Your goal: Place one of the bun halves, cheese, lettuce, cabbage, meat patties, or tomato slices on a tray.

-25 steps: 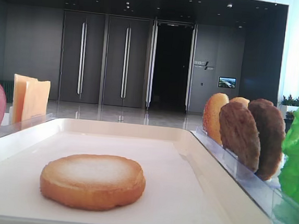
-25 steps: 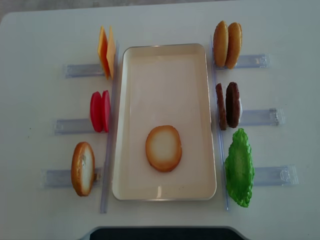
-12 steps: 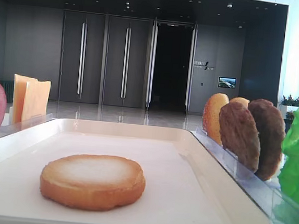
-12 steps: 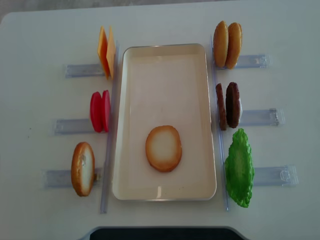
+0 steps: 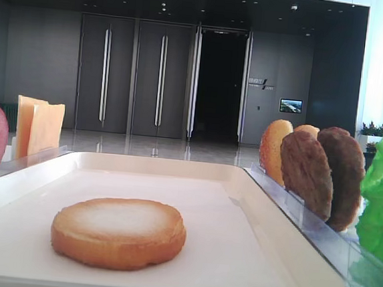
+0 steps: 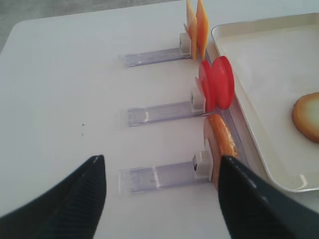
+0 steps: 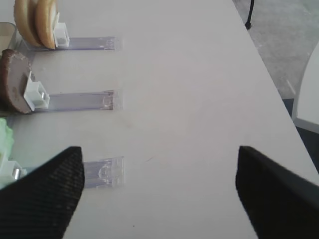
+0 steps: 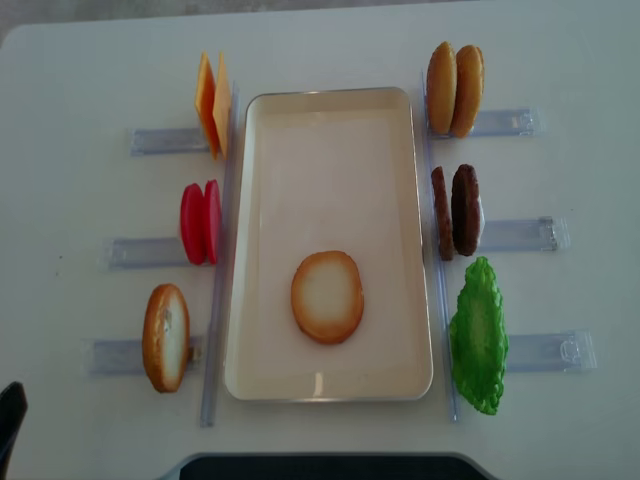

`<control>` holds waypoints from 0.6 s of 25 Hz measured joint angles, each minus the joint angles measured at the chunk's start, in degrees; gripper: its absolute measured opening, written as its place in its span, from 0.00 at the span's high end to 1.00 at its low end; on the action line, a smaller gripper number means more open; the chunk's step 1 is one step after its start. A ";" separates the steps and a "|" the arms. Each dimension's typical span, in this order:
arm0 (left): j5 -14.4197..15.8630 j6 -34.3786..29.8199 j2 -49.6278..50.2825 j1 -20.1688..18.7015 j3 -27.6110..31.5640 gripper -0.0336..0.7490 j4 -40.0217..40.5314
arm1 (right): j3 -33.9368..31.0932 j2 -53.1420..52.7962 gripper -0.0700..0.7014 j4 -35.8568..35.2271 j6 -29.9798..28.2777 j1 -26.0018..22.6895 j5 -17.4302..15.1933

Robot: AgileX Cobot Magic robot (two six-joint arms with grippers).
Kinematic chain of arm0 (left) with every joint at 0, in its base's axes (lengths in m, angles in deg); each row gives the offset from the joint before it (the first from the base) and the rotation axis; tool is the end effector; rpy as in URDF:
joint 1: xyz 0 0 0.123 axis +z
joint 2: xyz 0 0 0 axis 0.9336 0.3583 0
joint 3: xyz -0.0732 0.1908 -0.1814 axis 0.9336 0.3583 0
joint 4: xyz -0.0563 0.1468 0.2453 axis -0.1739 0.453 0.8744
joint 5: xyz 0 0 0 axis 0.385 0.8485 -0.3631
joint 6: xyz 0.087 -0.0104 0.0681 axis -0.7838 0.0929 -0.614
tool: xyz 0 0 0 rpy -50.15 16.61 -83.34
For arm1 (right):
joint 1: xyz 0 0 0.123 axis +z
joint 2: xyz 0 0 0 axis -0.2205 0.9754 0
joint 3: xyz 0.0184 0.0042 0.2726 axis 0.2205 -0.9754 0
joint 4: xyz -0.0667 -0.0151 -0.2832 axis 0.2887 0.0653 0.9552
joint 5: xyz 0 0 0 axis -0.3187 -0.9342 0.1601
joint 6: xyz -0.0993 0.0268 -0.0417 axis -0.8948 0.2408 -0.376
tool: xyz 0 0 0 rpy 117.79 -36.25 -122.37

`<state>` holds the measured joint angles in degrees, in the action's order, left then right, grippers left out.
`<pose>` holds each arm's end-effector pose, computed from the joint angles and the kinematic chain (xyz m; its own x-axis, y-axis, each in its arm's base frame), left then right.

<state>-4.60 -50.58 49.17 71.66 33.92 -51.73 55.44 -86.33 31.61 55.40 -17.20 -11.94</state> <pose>0.0514 -0.0034 0.2918 -0.4711 0.1134 -0.8748 0.0636 0.9935 0.0946 0.0538 -0.0021 0.2833 -0.5076 -0.0376 -0.8608 0.0232 0.9981 -0.0572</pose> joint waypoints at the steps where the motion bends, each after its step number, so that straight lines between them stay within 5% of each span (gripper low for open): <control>1: 0.00 0.05 -0.32 0.00 0.57 0.27 -0.19 | 0.00 0.00 0.15 0.00 0.00 0.00 0.00; 15: -0.61 3.59 -0.37 0.00 3.09 0.27 0.85 | 0.00 0.00 0.15 0.00 0.00 0.00 0.00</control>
<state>-5.21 -46.99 48.80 71.66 37.01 -50.87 55.44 -86.33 31.61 55.40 -17.20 -11.94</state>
